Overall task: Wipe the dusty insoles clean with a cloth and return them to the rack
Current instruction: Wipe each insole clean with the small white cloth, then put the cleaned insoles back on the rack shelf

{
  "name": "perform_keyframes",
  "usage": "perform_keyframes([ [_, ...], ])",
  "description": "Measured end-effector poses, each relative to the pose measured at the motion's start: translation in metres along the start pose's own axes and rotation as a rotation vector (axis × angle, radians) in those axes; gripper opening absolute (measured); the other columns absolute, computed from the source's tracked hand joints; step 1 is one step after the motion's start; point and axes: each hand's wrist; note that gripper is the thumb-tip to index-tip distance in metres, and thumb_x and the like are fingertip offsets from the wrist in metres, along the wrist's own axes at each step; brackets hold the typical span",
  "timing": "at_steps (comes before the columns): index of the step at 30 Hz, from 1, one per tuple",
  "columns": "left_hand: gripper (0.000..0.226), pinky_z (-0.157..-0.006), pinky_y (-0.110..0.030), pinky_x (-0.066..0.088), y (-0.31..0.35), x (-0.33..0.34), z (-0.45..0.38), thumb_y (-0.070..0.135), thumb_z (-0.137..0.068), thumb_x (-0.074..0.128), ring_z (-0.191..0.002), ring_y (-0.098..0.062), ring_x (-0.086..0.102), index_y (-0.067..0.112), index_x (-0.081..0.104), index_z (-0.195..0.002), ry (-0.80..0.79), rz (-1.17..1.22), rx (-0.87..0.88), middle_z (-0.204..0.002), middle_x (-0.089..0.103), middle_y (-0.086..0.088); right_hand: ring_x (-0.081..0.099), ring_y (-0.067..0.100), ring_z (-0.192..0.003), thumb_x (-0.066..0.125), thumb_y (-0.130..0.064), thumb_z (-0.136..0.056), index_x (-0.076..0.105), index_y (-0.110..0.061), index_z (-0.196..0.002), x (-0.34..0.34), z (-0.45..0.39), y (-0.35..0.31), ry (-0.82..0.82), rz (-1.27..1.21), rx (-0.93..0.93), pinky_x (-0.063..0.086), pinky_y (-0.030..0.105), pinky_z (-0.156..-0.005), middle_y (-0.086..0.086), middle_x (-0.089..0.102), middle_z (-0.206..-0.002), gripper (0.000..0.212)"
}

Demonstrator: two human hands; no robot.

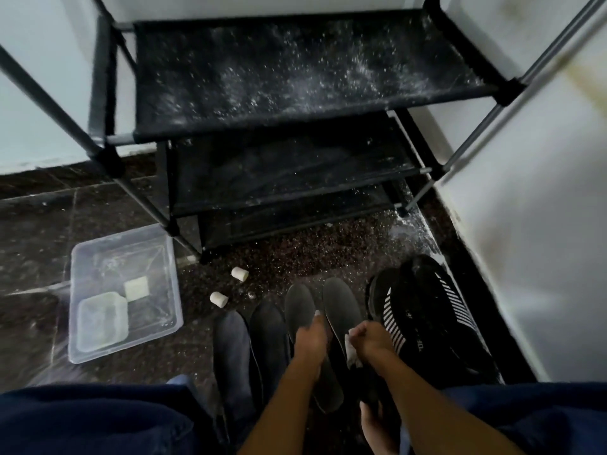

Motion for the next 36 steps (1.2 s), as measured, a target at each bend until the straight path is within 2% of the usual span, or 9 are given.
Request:
perform_keyframes([
  [4, 0.060, -0.102, -0.046, 0.044, 0.025, -0.034, 0.022, 0.050, -0.092, 0.046, -0.120, -0.038, 0.054, 0.001, 0.051, -0.128, 0.081, -0.018, 0.100, -0.129, 0.056, -0.022, 0.062, 0.023, -0.102, 0.057, -0.026, -0.088, 0.068, -0.018, -0.088, -0.009, 0.034, -0.039, -0.068, -0.134, -0.127, 0.047, 0.025, -0.084, 0.005, 0.068, -0.102, 0.013],
  [9, 0.057, -0.098, -0.048, 0.048, 0.062, -0.075, 0.066, 0.047, -0.087, 0.049, -0.115, -0.039, 0.057, 0.003, 0.054, -0.122, 0.095, -0.039, 0.234, -0.124, 0.059, -0.023, 0.063, 0.019, -0.087, 0.066, -0.008, -0.084, 0.063, -0.014, -0.077, -0.032, 0.093, -0.100, -0.140, -0.464, -0.313, 0.052, 0.033, -0.086, 0.003, 0.065, -0.082, 0.011],
  [14, 0.035, -0.079, -0.038, 0.057, 0.125, -0.138, 0.150, 0.012, -0.089, 0.053, -0.105, -0.035, 0.064, -0.006, 0.058, -0.118, 0.114, -0.257, 0.515, -0.118, 0.063, -0.022, 0.063, 0.018, -0.074, 0.066, 0.005, -0.082, 0.058, -0.008, -0.078, -0.049, 0.161, -0.158, -0.282, -0.775, -0.467, 0.057, 0.023, -0.057, 0.012, 0.065, -0.084, 0.016],
  [16, 0.041, -0.078, -0.040, 0.057, 0.145, -0.169, 0.188, 0.015, -0.072, 0.061, -0.099, -0.033, 0.067, -0.005, 0.066, -0.107, 0.154, -0.371, 0.582, -0.106, 0.068, -0.022, 0.063, 0.016, -0.072, 0.065, 0.005, -0.082, 0.058, -0.008, -0.078, -0.051, 0.189, -0.181, -0.340, -0.816, -0.524, 0.056, 0.024, -0.059, 0.010, 0.065, -0.080, 0.016],
  [18, 0.037, -0.079, -0.040, 0.056, 0.162, -0.198, 0.221, 0.018, -0.058, 0.061, -0.089, -0.029, 0.069, -0.004, 0.070, -0.088, 0.186, -0.521, 0.618, -0.091, 0.071, -0.017, 0.061, 0.014, -0.066, 0.068, 0.001, -0.081, 0.059, -0.011, -0.076, -0.050, 0.211, -0.203, -0.342, -0.812, -0.573, 0.051, 0.022, -0.057, 0.009, 0.065, -0.077, 0.016],
  [20, 0.007, -0.076, -0.038, 0.055, 0.168, -0.228, 0.251, 0.008, -0.074, 0.061, -0.076, -0.021, 0.062, 0.002, 0.063, -0.077, 0.200, -0.549, 0.648, -0.079, 0.065, -0.011, 0.058, 0.011, -0.059, 0.071, -0.001, -0.080, 0.060, -0.012, -0.074, -0.044, 0.234, -0.226, -0.349, -0.793, -0.625, 0.048, 0.019, -0.052, 0.008, 0.064, -0.072, 0.016],
  [26, 0.025, -0.065, -0.029, 0.054, 0.153, -0.309, 0.254, -0.005, -0.082, 0.059, -0.059, -0.018, 0.056, 0.009, 0.063, -0.061, 0.301, -0.384, 0.696, -0.062, 0.059, -0.009, 0.062, 0.017, -0.064, 0.066, 0.013, -0.077, 0.058, -0.003, -0.070, 0.006, 0.266, -0.284, -0.440, -0.721, -0.717, 0.054, 0.018, -0.049, 0.013, 0.063, -0.078, 0.019],
  [31, 0.015, -0.066, -0.032, 0.060, 0.126, -0.355, 0.187, -0.004, -0.080, 0.064, -0.060, -0.019, 0.062, 0.004, 0.069, -0.069, 0.361, -0.230, 0.620, -0.068, 0.065, -0.012, 0.069, 0.026, -0.074, 0.068, 0.010, -0.073, 0.065, -0.006, -0.062, 0.079, 0.237, -0.313, -0.425, -0.477, -0.644, 0.058, 0.039, -0.079, 0.012, 0.068, -0.073, 0.020],
  [36, 0.014, -0.068, -0.033, 0.060, 0.100, -0.388, 0.102, -0.003, -0.081, 0.061, -0.060, -0.015, 0.062, -0.001, 0.074, -0.084, 0.425, -0.177, 0.518, -0.067, 0.065, -0.009, 0.068, 0.021, -0.076, 0.068, -0.005, -0.075, 0.072, -0.009, -0.059, 0.165, 0.187, -0.327, -0.489, -0.345, -0.546, 0.057, 0.044, -0.082, 0.008, 0.071, -0.072, 0.017],
])
Point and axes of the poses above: each hand's wrist, its own z-axis away from the middle knuckle, its own x-axis out of the palm, y = z × x
